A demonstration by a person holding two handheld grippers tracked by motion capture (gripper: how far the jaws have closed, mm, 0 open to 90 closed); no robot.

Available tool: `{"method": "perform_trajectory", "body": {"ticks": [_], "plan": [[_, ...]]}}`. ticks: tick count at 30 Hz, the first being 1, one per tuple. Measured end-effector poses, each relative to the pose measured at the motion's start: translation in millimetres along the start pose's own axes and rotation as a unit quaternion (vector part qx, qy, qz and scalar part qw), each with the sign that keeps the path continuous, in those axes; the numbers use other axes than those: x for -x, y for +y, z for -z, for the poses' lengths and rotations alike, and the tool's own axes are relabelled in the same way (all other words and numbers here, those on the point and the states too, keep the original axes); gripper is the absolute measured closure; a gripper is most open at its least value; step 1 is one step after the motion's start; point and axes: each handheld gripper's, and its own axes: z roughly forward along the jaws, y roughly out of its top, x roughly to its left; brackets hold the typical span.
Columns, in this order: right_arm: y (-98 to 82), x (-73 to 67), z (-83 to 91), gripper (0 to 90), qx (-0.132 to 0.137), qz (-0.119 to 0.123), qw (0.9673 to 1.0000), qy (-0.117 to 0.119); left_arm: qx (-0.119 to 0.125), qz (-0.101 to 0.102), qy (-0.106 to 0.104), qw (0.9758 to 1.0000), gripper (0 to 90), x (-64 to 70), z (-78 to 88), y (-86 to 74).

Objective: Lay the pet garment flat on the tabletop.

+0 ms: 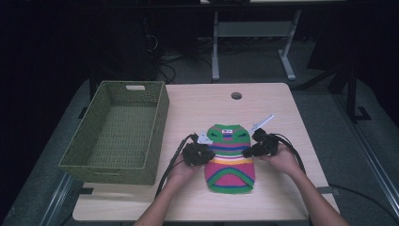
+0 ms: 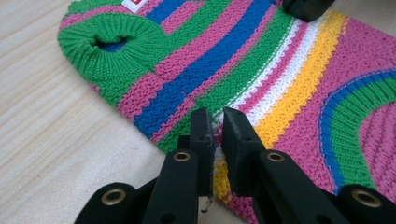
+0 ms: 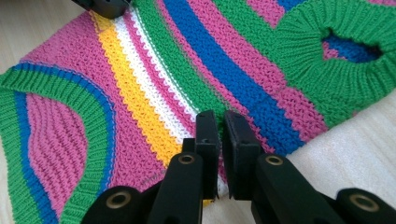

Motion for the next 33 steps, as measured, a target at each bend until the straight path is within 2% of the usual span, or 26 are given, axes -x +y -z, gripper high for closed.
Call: {"method": "perform_trajectory", "body": {"ticks": [2,5,8,9,15,19,22,23,30,33], "plan": [[-0.7,0.2,0.7,79.0,0.003,-0.003,1.0000,0.005,0.000,-0.002,0.006,1.0000,79.5,0.0,0.6,0.5],[-2.7,2.7,5.6,63.0,0.021,-0.016,0.9995,0.016,0.004,0.002,0.003,1.0000,75.6,0.0,2.4,-0.1],[-5.6,6.2,12.8,55.7,0.047,-0.032,0.9979,0.030,0.018,0.002,-0.010,0.9998,69.1,0.8,7.1,-1.5],[-6.4,6.8,14.5,53.1,0.052,-0.034,0.9978,0.025,0.023,0.005,-0.014,0.9996,68.3,1.5,8.4,-1.7],[-11.2,10.7,24.7,49.5,0.075,-0.044,0.9950,0.049,0.043,-0.001,-0.024,0.9988,63.5,5.2,18.3,0.3],[-14.5,12.8,29.9,46.7,0.086,-0.047,0.9934,0.060,0.054,0.009,-0.028,0.9981,60.0,5.1,23.1,0.7],[-17.8,13.6,33.3,45.4,0.089,-0.047,0.9932,0.059,0.068,0.021,-0.044,0.9965,55.8,4.7,26.2,-0.2],[-19.0,13.9,34.6,45.3,0.090,-0.043,0.9933,0.058,0.076,0.023,-0.044,0.9959,53.9,5.3,28.6,-1.0],[-26.6,13.0,45.6,43.2,0.103,-0.042,0.9924,0.051,0.091,0.037,-0.038,0.9945,44.5,6.3,34.4,-3.6],[-29.6,12.4,50.0,42.1,0.108,-0.041,0.9921,0.049,0.092,0.036,-0.035,0.9945,41.0,6.8,37.3,-4.7]]}}
